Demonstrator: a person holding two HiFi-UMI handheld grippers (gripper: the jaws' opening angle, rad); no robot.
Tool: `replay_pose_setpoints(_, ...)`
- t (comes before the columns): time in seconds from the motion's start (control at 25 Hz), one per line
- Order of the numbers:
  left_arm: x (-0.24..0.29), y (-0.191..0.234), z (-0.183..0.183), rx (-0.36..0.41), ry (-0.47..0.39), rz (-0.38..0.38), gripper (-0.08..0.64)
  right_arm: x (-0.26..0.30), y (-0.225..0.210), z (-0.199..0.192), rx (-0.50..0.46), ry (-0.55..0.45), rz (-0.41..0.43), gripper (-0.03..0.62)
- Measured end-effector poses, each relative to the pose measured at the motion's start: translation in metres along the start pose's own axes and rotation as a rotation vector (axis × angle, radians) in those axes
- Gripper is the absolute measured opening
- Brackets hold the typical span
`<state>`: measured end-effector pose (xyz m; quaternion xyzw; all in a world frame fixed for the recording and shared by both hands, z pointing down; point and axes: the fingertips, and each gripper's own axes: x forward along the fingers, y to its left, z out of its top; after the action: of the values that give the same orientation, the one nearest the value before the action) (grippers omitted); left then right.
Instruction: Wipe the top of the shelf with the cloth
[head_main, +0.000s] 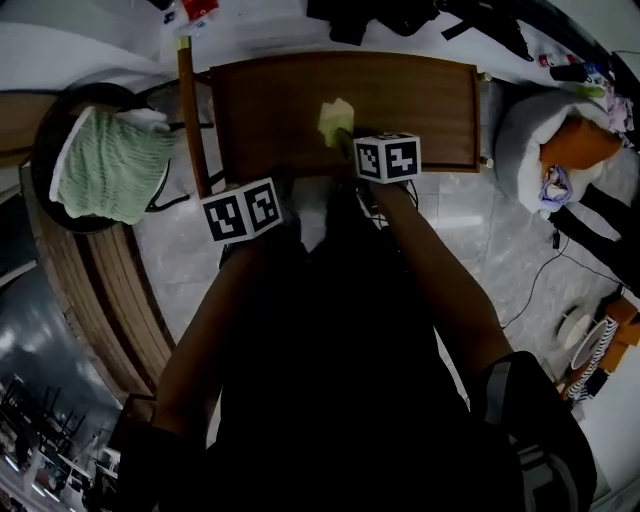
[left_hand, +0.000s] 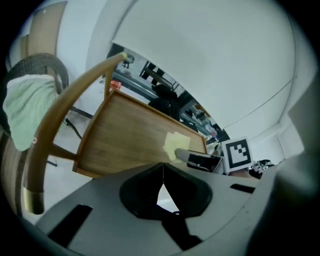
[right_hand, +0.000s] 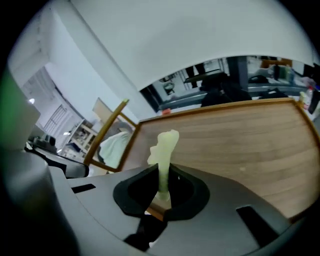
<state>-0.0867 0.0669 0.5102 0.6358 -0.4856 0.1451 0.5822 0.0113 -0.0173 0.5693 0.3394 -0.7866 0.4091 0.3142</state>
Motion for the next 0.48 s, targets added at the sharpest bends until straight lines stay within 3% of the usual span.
replay_pose_setpoints(0.12,-0.029,0.021,0.002,0.004,-0.016,0.000,0.012,0.051,0.080,-0.012,-0.082,0.040,0.159,0.041)
replay_pose_setpoints(0.2,-0.041,0.035,0.000,0.020,-0.012,0.004,0.012,0.079,0.116,-0.024,-0.143,0.096,0.211,0.041)
replay_pose_setpoints(0.48,-0.065,0.077,-0.016,0.038,0.022,0.020,0.012,0.130,0.179,-0.053,-0.364,0.240,0.224,0.041)
